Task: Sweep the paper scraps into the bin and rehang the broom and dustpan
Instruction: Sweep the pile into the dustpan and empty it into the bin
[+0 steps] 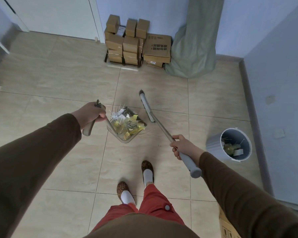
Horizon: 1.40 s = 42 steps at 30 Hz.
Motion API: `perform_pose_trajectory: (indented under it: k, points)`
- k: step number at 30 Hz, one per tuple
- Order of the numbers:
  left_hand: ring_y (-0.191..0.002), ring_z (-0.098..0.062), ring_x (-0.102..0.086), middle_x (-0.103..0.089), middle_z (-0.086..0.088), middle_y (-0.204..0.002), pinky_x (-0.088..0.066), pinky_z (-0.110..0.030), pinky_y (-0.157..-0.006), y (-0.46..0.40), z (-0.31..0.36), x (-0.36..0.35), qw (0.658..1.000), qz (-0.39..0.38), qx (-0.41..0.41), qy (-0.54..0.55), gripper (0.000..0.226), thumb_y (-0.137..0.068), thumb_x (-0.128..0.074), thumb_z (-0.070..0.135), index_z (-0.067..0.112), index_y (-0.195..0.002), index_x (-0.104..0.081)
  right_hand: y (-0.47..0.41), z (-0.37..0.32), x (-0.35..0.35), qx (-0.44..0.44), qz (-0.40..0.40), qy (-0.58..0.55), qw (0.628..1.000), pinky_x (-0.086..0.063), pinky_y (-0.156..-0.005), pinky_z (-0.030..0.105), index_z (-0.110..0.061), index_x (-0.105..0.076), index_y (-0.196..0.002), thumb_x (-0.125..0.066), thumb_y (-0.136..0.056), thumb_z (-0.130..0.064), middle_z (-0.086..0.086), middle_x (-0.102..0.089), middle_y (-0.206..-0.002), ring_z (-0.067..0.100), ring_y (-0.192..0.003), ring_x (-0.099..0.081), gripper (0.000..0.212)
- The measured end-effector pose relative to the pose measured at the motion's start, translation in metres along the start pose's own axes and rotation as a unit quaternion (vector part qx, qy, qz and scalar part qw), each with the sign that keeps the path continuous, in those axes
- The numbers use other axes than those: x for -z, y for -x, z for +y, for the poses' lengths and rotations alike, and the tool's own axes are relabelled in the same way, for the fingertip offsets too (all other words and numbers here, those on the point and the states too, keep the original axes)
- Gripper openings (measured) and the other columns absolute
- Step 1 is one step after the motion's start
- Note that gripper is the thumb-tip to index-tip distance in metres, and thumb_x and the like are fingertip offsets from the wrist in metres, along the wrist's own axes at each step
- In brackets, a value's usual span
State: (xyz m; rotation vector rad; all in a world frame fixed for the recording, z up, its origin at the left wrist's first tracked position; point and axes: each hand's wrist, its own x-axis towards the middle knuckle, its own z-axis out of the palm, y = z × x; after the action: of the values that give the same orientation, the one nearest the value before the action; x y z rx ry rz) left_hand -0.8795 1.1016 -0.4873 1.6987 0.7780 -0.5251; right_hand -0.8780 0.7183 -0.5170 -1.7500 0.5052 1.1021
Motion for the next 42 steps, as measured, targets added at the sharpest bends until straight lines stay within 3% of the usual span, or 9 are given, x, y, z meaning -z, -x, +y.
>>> perform_pose_trajectory:
  k: [4, 7, 10, 14, 19, 22, 26, 34, 42]
  points:
    - [-0.088, -0.028, -0.057, -0.05, -0.013, -0.093, -0.046, -0.044, -0.097, 0.013, 0.003, 0.004, 0.999, -0.011, -0.028, -0.02, 0.034, -0.064, -0.059, 0.002, 0.013, -0.096, -0.055, 0.002, -0.007, 0.01, -0.032, 0.007, -0.082, 0.996, -0.041, -0.039, 0.019, -0.022, -0.043, -0.125, -0.051, -0.098, -0.011, 0.008, -0.05, -0.072, 0.01, -0.043, -0.045, 0.03]
    - [-0.089, -0.032, -0.059, -0.052, -0.018, -0.093, -0.047, -0.041, -0.096, 0.029, 0.016, 0.003, 0.998, -0.002, -0.041, -0.038, 0.033, -0.067, -0.059, -0.002, 0.007, -0.098, -0.058, 0.009, -0.012, 0.01, -0.063, -0.01, -0.14, 0.988, -0.04, -0.035, 0.018, -0.013, -0.047, -0.1, -0.049, -0.098, -0.011, 0.005, -0.046, -0.066, 0.008, -0.039, -0.044, 0.004]
    - [-0.095, -0.032, -0.065, -0.059, -0.018, -0.098, -0.051, -0.048, -0.103, 0.041, 0.026, 0.001, 0.997, 0.014, -0.05, -0.059, 0.038, -0.072, -0.066, -0.004, -0.01, -0.108, -0.055, 0.013, -0.01, 0.007, -0.1, -0.026, -0.197, 0.975, -0.04, -0.032, 0.018, -0.01, -0.044, -0.084, -0.049, -0.097, -0.014, 0.003, -0.045, -0.063, 0.007, -0.036, -0.044, 0.014]
    - [-0.091, -0.027, -0.059, -0.055, -0.016, -0.097, -0.05, -0.049, -0.104, 0.053, 0.042, -0.006, 0.994, 0.01, -0.079, -0.075, 0.041, -0.077, -0.067, -0.01, -0.012, -0.116, -0.052, 0.019, -0.001, -0.003, -0.11, -0.045, -0.308, 0.944, -0.041, -0.031, 0.018, -0.01, -0.044, -0.088, -0.048, -0.095, -0.012, 0.001, -0.044, -0.061, 0.007, -0.036, -0.045, 0.009]
    - [-0.088, -0.032, -0.058, -0.058, -0.019, -0.094, -0.05, -0.053, -0.097, 0.062, 0.064, -0.007, 0.985, -0.002, -0.116, -0.125, 0.042, -0.065, -0.069, 0.001, -0.006, -0.104, -0.055, 0.022, 0.011, -0.005, -0.084, -0.054, -0.45, 0.887, -0.04, -0.031, 0.017, -0.008, -0.04, -0.102, -0.046, -0.095, -0.012, 0.001, -0.043, -0.054, 0.006, -0.036, -0.044, 0.01]
    - [-0.107, -0.048, -0.062, -0.062, -0.028, -0.109, -0.05, -0.061, -0.099, 0.056, 0.075, -0.008, 0.977, -0.007, -0.139, -0.165, 0.047, -0.061, -0.072, 0.013, 0.007, -0.106, -0.06, 0.026, 0.016, -0.001, -0.084, -0.047, -0.473, 0.876, -0.04, -0.03, 0.017, -0.008, -0.038, -0.106, -0.045, -0.096, -0.014, 0.002, -0.044, -0.053, 0.006, -0.035, -0.045, 0.014]
    - [-0.111, -0.049, -0.059, -0.06, -0.029, -0.113, -0.05, -0.063, -0.097, 0.074, 0.109, -0.029, 0.963, -0.034, -0.174, -0.202, 0.051, -0.06, -0.073, 0.019, 0.008, -0.108, -0.06, 0.036, 0.029, 0.01, -0.086, -0.03, -0.49, 0.867, -0.04, -0.029, 0.017, -0.009, -0.039, -0.106, -0.046, -0.095, -0.013, 0.002, -0.043, -0.056, 0.007, -0.034, -0.045, 0.015]
    - [-0.11, -0.025, -0.066, -0.061, -0.005, -0.123, -0.057, -0.028, -0.089, 0.103, 0.19, -0.106, 0.931, -0.118, -0.265, -0.223, 0.056, -0.085, -0.068, -0.005, 0.017, -0.136, -0.054, 0.07, 0.068, 0.055, -0.08, 0.0, -0.567, 0.82, -0.041, -0.029, 0.019, -0.008, -0.038, -0.108, -0.049, -0.095, -0.012, 0.001, -0.041, -0.063, 0.009, -0.033, -0.046, 0.018]
    - [-0.1, -0.016, -0.071, -0.065, 0.0, -0.118, -0.06, -0.027, -0.084, 0.137, 0.238, -0.192, 0.877, -0.152, -0.37, -0.264, 0.043, -0.088, -0.067, 0.003, 0.025, -0.124, -0.062, 0.107, 0.125, 0.092, -0.074, 0.037, -0.588, 0.805, -0.043, -0.031, 0.018, -0.011, -0.043, -0.096, -0.049, -0.094, -0.014, 0.0, -0.043, -0.054, 0.008, -0.035, -0.045, 0.007]
